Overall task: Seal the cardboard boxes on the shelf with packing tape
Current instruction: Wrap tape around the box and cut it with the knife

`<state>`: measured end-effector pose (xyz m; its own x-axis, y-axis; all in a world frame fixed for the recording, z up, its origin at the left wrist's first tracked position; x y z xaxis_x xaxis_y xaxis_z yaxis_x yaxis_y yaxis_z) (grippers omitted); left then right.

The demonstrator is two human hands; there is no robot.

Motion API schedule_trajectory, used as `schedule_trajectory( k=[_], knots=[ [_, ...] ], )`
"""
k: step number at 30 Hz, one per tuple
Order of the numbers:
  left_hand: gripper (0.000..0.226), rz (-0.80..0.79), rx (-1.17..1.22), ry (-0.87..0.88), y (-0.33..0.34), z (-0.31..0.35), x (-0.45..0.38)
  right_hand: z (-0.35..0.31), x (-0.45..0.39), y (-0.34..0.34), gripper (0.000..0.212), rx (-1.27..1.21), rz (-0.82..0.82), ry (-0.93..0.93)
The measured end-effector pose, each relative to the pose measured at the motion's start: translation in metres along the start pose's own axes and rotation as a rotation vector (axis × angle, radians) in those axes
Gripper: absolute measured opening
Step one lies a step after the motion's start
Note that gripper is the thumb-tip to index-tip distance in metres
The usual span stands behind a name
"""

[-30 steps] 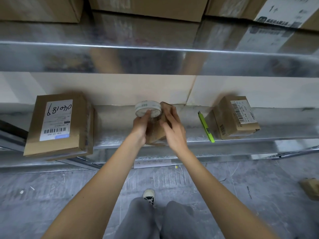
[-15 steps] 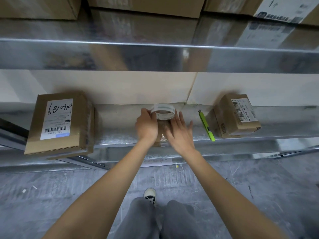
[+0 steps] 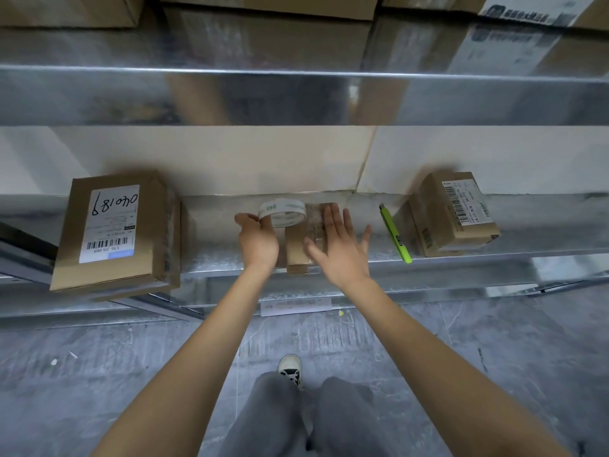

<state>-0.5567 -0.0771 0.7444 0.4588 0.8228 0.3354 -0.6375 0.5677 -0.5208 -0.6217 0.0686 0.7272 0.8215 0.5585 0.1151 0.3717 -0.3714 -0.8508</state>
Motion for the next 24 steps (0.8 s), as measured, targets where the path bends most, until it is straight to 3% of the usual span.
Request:
schedule_trajectory(
  k=[4, 7, 11, 15, 18, 24],
  knots=[
    [0.038, -0.115, -0.146, -0.038, 0.011, 0.011, 0.001, -0.009, 0.001, -0.002, 0.088, 0.059, 0.022, 0.000],
    [0.035, -0.070, -0.234, -0.022, 0.015, 0.014, 0.002, -0.031, 0.003, 0.004, 0.078, 0.034, -0.004, -0.019],
    [0.034, -0.017, -0.231, 0.041, 0.017, 0.008, 0.004, -0.042, 0.004, 0.014, 0.096, -0.010, 0.008, 0.018],
    [0.026, -0.012, -0.089, 0.065, 0.010, -0.004, -0.001, -0.032, -0.002, 0.011, 0.088, 0.015, 0.026, 0.001],
    [0.017, -0.057, 0.145, -0.065, 0.000, -0.023, -0.004, -0.031, -0.002, 0.008, 0.082, 0.032, -0.038, -0.021],
    [0.021, -0.152, 0.217, -0.158, -0.003, -0.057, -0.002, -0.032, 0.000, 0.009, 0.067, 0.118, -0.093, -0.061]
  ],
)
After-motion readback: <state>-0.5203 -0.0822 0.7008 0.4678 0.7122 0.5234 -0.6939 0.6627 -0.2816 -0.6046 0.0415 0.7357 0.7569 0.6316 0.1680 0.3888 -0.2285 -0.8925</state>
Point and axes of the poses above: each hand's wrist, its own x-axis away from the middle knuckle, its own y-axis out of the palm, z = x × y, the point moved 1 cm from there along -x, towards the middle knuckle, and after that the axes turned 14 degrees about -x, right-handed, at the moved point
